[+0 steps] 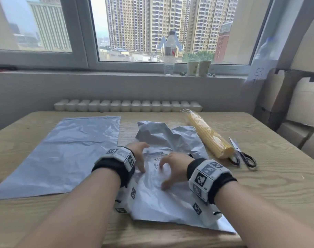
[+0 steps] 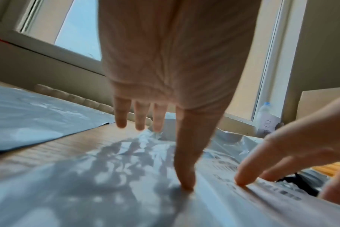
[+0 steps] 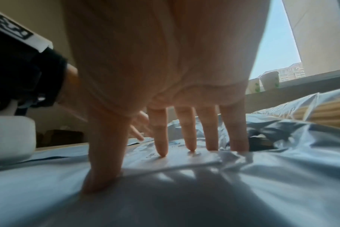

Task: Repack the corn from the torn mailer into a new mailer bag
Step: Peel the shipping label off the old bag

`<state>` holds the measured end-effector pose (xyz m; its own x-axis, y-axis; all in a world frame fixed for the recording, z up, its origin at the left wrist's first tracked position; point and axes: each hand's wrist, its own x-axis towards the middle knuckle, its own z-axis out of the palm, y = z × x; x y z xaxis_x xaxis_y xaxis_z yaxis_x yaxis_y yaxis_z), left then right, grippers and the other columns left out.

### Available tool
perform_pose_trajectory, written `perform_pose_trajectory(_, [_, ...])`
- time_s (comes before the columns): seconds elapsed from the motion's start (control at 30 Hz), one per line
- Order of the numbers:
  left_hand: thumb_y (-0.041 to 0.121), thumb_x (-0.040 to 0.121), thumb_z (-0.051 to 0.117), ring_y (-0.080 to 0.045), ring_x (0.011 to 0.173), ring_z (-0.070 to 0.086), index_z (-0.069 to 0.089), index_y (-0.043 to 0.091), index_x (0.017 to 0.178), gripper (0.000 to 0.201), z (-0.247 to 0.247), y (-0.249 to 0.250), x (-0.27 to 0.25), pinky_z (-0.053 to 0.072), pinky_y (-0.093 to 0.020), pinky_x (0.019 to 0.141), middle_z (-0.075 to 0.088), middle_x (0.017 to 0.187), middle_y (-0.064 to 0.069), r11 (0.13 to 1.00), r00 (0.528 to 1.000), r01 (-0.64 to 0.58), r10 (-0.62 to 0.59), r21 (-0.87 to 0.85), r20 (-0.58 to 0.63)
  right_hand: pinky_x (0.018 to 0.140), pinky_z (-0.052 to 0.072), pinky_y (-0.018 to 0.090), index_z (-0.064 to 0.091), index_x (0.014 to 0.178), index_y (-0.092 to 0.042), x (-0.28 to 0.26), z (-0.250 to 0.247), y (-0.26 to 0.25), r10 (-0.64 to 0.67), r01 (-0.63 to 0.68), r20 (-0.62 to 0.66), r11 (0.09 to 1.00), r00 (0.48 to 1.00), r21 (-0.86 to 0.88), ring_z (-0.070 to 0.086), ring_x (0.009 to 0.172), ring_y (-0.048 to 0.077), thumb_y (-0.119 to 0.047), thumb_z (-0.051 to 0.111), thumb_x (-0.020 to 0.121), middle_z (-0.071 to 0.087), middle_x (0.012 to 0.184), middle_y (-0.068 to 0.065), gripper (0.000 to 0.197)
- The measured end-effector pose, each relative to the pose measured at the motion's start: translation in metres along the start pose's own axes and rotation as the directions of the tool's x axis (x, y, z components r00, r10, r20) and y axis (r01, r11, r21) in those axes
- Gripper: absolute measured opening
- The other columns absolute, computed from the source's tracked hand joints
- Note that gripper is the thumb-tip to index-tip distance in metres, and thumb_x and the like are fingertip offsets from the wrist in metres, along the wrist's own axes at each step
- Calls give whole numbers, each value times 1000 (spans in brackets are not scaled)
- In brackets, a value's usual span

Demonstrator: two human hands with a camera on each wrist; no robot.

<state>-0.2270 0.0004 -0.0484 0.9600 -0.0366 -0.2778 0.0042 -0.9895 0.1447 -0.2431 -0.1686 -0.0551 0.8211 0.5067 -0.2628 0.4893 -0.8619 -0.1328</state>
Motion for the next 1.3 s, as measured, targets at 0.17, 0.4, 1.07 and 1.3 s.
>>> perform_pose_trajectory(0.17, [14, 71, 82, -13, 79, 61, 70, 16, 90, 22, -14, -3, -10, 51, -23, 67, 68, 99, -2, 982, 994, -26, 6, -189, -105, 85, 51, 35, 67, 99, -24, 1, -4, -10, -27, 22, -113, 999, 993, -47, 57, 97, 18, -49, 78, 67, 63, 103, -3, 42])
perform_pose_trajectory(0.4, [25, 68, 85, -12, 57, 62, 65, 18, 65, 21, 13, -4, -18, 55, -27, 67, 65, 59, 2, 922, 994, -36, 73, -385, 83, 74, 57, 31, 73, 74, -24, 4, -2, -17, 3, 10, -101, 991, 995, 131, 66, 79, 15, -20, 72, 75, 73, 84, -3, 4])
perform_pose_trajectory(1.07, [47, 58, 87, -15, 57, 56, 73, 14, 84, 45, 21, 9, -5, 46, -24, 62, 65, 60, 4, 975, 987, 40, -3, -221, 164, 60, 46, 22, 61, 68, -24, 11, 0, 9, 28, -30, 10, 936, 1000, 350, 54, 58, 7, -28, 63, 88, 60, 65, -7, 21])
perform_pose_trajectory(1.3, [39, 67, 84, -12, 62, 59, 72, 12, 89, 38, 13, 12, -7, 49, -21, 62, 67, 68, 4, 991, 984, 13, 11, -130, 180, 54, 41, 17, 64, 75, -24, 2, -2, 7, -2, -15, 57, 958, 998, 286, 51, 61, 3, -31, 80, 72, 57, 66, -12, 18])
